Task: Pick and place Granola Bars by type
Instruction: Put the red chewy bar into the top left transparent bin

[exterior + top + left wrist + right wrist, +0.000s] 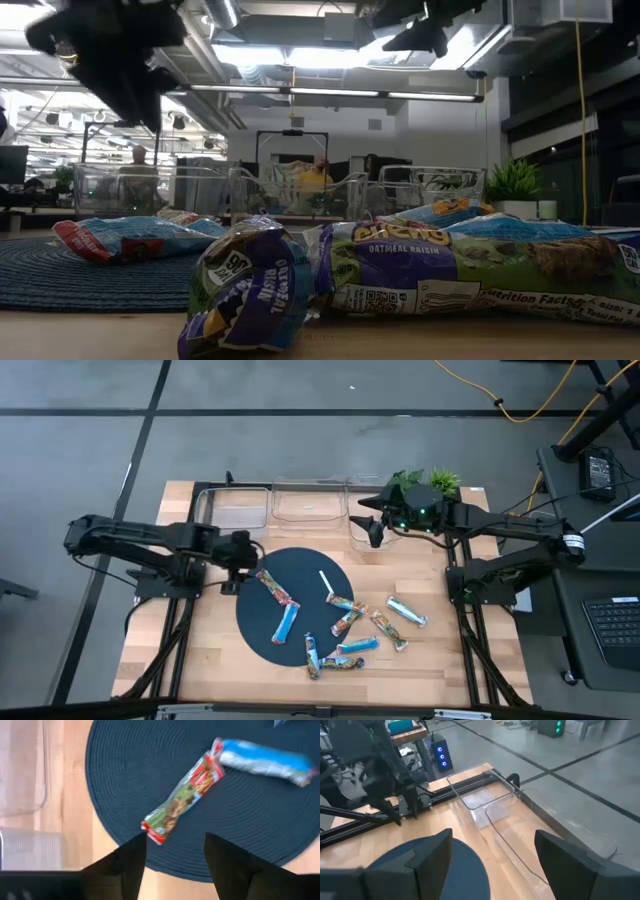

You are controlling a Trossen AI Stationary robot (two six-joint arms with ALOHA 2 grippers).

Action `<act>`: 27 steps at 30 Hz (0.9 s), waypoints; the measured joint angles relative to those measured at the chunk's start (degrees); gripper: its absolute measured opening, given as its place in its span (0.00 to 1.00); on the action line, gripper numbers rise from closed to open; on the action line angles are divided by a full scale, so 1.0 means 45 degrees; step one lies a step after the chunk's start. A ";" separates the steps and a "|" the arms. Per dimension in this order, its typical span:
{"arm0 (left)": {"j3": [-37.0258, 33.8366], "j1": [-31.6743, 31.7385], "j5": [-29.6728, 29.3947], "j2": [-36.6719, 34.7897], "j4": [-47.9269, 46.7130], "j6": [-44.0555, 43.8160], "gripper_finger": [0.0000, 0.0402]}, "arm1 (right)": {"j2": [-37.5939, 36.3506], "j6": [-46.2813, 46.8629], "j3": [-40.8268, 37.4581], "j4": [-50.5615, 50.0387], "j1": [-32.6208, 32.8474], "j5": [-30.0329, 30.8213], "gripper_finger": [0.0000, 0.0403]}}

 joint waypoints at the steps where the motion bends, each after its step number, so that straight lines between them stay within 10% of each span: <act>1: 0.0000 0.0003 -0.0202 0.0289 0.0152 0.0385 0.50 | 0.0000 0.0098 0.0000 -0.0003 0.0000 0.0003 0.71; 27: 0.0000 0.0004 0.0239 0.6826 0.3383 0.1994 0.51 | 0.0000 -0.0201 0.0000 -0.1401 0.0000 -0.0201 0.71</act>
